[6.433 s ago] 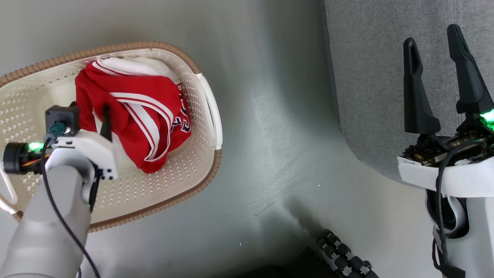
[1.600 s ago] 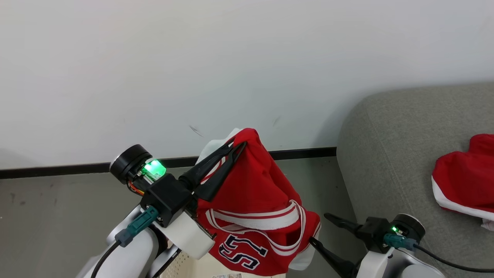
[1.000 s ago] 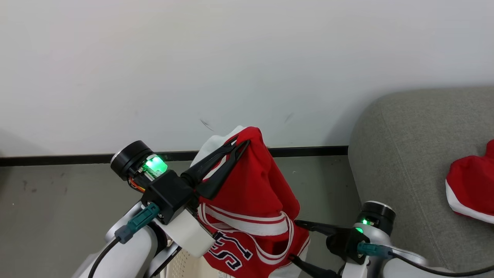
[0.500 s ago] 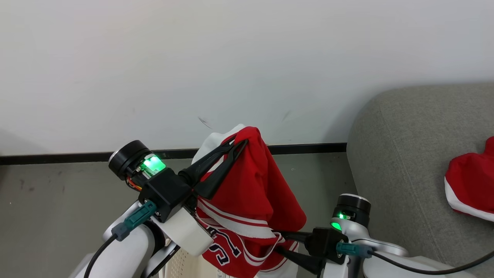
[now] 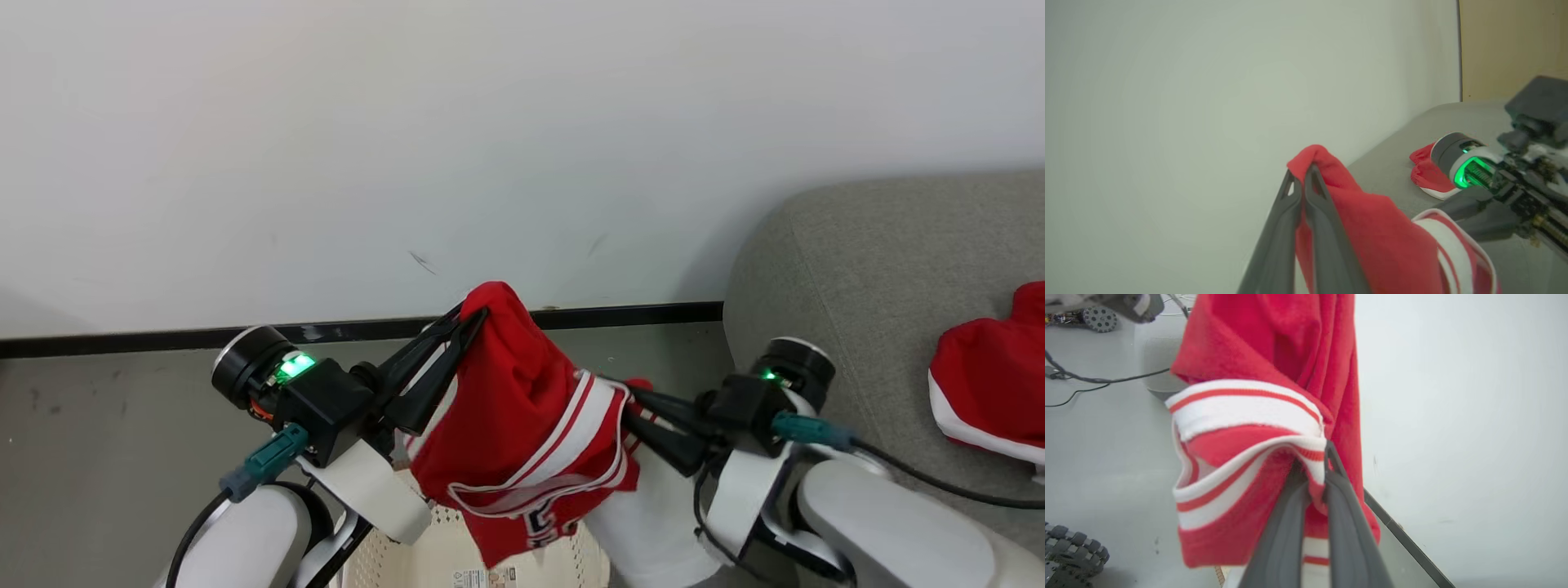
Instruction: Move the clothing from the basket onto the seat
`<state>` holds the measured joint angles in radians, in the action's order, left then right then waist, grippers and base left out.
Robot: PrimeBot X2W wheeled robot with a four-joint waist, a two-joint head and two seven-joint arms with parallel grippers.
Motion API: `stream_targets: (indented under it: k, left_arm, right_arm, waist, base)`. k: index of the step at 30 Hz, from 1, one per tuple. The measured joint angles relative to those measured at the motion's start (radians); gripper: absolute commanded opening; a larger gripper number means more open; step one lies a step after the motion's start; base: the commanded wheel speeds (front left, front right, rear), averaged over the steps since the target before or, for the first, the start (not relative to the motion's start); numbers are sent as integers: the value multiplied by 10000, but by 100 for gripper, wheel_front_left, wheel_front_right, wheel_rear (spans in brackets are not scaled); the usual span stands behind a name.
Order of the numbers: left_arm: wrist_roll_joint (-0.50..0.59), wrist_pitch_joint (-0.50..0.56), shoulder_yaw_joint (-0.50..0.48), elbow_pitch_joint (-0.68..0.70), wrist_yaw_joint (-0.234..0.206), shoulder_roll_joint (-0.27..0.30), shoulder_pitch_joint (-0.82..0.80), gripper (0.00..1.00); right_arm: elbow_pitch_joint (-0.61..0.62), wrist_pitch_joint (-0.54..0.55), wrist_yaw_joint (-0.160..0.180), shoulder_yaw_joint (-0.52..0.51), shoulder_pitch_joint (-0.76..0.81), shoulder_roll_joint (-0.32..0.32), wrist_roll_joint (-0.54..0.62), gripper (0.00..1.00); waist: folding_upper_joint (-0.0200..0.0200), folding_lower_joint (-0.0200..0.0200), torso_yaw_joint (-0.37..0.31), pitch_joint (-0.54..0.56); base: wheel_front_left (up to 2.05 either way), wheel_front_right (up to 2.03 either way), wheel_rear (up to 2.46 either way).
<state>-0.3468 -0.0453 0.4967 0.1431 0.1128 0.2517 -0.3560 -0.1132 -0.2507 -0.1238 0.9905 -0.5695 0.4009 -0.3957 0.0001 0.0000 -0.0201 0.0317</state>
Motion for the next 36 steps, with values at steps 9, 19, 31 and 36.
stream_targets:
  k: [9,19,31,36]
  left_arm:
    - [-472,-54,-8,-477,-50,-125,630,0]
    - [-926,-481,-6,-506,-48,-525,840,100]
    - [-926,-811,341,-520,-46,-554,1221,100]
    - [-936,-903,803,-405,-33,-709,1278,100]
  right_arm:
    - [184,-2,0,-2895,998,199,-167,0]
    - [483,-2,0,-5459,1169,221,384,0]
    - [976,-2,2,-8073,2470,462,1122,0]
    - [1218,-2,2,-8853,3105,407,1415,0]
  waist:
    - [0,0,-255,47]
    - [0,0,-584,49]
    - [0,0,-1076,72]
    - [0,0,-1330,81]
  base:
    - [0,0,0]
    - [0,0,0]
    - [0,0,0]
    - [0,0,0]
